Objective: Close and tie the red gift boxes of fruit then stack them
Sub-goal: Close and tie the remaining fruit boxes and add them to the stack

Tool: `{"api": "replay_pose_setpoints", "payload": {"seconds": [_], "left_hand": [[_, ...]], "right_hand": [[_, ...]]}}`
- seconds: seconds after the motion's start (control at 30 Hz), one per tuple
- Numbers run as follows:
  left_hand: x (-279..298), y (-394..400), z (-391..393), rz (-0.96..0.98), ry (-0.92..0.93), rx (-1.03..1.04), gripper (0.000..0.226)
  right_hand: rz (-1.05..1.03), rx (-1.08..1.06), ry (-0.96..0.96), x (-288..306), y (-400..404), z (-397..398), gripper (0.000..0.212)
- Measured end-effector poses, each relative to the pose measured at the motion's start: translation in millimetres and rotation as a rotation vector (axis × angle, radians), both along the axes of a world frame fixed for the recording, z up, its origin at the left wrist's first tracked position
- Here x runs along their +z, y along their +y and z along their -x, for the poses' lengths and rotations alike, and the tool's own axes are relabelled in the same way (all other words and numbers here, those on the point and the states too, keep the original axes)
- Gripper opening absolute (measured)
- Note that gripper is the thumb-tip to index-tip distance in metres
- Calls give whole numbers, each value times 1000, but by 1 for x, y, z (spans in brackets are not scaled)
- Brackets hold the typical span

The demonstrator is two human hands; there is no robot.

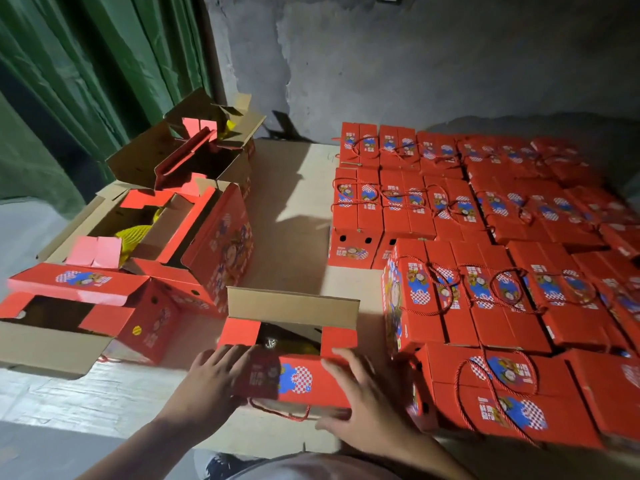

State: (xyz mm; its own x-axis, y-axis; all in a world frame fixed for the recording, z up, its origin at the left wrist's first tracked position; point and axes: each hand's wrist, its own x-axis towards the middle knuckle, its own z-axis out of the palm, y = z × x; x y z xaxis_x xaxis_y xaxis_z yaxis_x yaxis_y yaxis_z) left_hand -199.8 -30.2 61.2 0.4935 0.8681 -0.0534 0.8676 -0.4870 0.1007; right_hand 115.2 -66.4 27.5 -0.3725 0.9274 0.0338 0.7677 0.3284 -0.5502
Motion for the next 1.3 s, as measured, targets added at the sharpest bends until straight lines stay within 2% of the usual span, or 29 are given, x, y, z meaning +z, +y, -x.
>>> {"api": "replay_pose_setpoints", "payload": {"seconds": [0.13,0.4,0.6,0.77,0.9,0.97,1.07,1.1,1.17,1.3], "left_hand": [[0,-3,3,-20,32,-5,93],[-12,-4,6,-27,36,0,87],[-37,-1,7,109,-1,55,85],[-43,-1,10,178,-61,64,84],[-28,4,9,140,-328,128,47],[-21,9,10,51,-464,236,35],[-16,19,12,9,-554,485,12],[-17,23,12,18,-589,572,13],[-21,28,14,106,-705,727,42],[-16,38,19,540,-1038,818,90]], "right_hand": [[8,29,-49,2,4,0,72],[-10,42,-79,5,5,-1,69],[75,57,-40,-7,1,-8,72],[61,104,-53,-15,-4,-15,71],[-40,11,8,-15,-1,-17,51],[-82,-73,76,-15,5,-18,39],[4,-180,170,-11,16,-18,25],[29,-214,176,-10,20,-17,24],[93,-305,220,-9,29,-13,40],[297,-451,347,-4,47,-6,80]]}}
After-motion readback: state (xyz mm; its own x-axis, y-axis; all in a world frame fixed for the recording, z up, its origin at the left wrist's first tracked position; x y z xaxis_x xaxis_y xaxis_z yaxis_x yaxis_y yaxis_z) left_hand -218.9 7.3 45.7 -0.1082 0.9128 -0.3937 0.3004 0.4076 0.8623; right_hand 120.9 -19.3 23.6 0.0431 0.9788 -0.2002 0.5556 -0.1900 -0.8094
